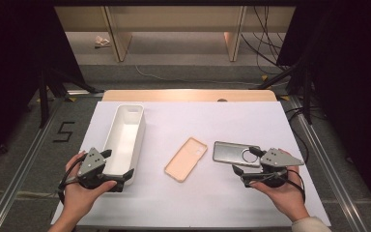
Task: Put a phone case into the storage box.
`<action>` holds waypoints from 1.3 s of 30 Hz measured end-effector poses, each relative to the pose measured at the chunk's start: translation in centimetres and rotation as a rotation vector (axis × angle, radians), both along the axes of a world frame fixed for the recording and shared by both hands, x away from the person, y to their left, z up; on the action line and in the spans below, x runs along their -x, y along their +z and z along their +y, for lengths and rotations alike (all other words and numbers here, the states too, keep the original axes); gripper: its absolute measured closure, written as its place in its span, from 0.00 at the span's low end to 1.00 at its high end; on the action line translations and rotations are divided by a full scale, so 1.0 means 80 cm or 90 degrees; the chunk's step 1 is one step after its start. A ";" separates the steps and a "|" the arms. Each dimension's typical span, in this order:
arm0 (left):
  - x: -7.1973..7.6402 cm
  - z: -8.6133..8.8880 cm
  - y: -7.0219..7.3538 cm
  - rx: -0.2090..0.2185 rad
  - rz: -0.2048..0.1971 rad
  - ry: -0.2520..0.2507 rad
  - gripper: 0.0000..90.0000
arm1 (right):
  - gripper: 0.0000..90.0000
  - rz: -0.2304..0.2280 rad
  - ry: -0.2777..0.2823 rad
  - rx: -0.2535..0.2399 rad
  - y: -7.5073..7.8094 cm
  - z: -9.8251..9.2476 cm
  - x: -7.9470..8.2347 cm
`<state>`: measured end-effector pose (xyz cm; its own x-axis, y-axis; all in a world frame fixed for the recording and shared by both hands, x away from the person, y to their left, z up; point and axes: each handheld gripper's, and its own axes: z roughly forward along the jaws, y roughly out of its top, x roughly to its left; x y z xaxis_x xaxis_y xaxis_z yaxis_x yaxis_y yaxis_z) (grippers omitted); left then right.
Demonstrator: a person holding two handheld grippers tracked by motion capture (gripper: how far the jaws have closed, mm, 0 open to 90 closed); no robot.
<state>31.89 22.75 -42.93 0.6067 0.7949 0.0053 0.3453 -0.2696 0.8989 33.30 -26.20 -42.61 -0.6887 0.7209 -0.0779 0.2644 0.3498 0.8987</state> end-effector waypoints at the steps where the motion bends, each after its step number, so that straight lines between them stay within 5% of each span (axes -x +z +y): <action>1: 0.000 0.000 0.000 0.001 -0.001 0.001 0.00 | 0.18 -0.001 -0.001 0.000 0.000 0.000 0.000; 11: 0.000 0.002 0.001 0.002 -0.001 0.005 0.00 | 0.18 -0.001 -0.011 0.002 0.001 -0.002 0.000; 15: 0.000 0.003 0.001 0.003 -0.001 0.007 0.00 | 0.27 -0.002 -0.017 0.006 0.002 -0.004 0.001; 20: 0.000 0.004 0.001 0.005 -0.002 0.008 0.00 | 0.49 -0.001 -0.033 0.009 0.007 -0.011 0.004; 23: 0.000 0.005 0.001 0.007 -0.003 0.011 0.00 | 0.73 0.008 -0.032 0.012 0.010 -0.014 0.005; 28: 0.000 0.007 0.002 0.010 -0.004 0.013 0.00 | 0.98 0.018 -0.045 0.043 0.011 -0.013 0.009; 39: 0.000 0.007 0.001 0.010 -0.003 0.017 0.00 | 1.00 0.132 -0.095 0.104 0.001 -0.017 0.003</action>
<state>31.88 23.32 -42.85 0.5851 0.8109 -0.0048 0.3484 -0.2461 0.9045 33.10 -27.59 -42.53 -0.5899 0.8044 -0.0705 0.4955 0.4296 0.7549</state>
